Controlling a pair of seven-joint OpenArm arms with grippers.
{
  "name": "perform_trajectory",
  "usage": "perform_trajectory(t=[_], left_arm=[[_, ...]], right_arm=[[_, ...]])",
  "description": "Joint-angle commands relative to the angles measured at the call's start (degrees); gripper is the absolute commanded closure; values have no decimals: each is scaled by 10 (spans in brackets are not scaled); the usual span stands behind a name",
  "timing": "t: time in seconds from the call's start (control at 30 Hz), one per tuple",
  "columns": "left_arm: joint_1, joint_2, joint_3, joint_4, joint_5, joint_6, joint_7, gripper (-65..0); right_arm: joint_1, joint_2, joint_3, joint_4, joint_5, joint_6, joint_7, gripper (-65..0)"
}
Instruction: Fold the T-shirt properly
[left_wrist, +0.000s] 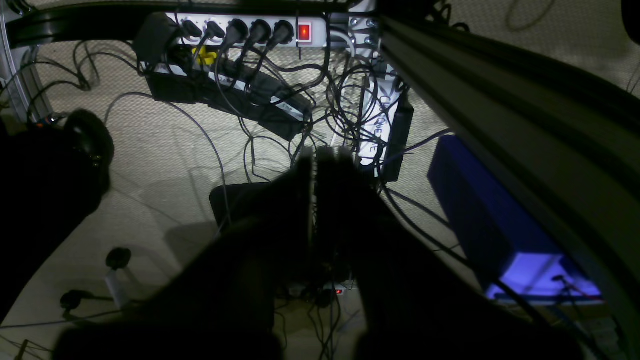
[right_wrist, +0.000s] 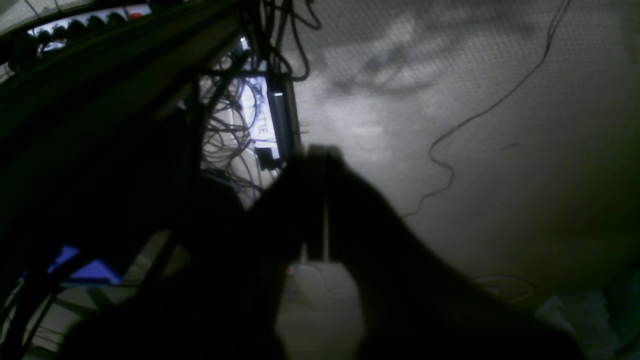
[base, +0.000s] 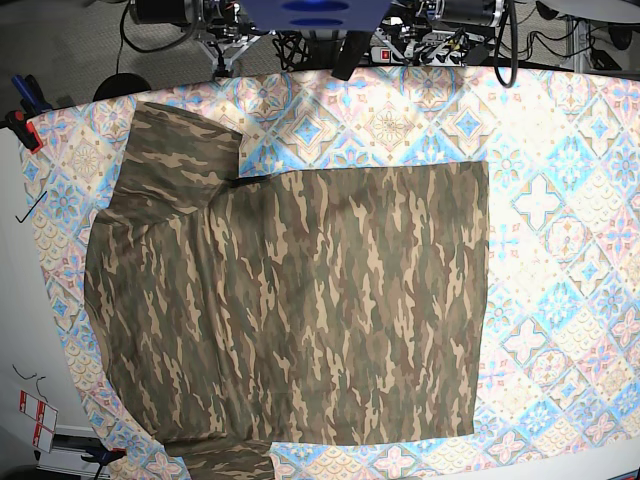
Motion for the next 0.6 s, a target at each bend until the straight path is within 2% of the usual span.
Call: perform_trajectory(t=[0.0, 0.57], left_arm=[[1, -1, 2, 0, 3, 2, 1, 0], [0, -1, 1, 1, -1, 2, 0, 0]], right_arm=[[1, 0, 1, -1, 0, 1, 2, 0], [1, 0, 1, -1, 0, 1, 2, 0]])
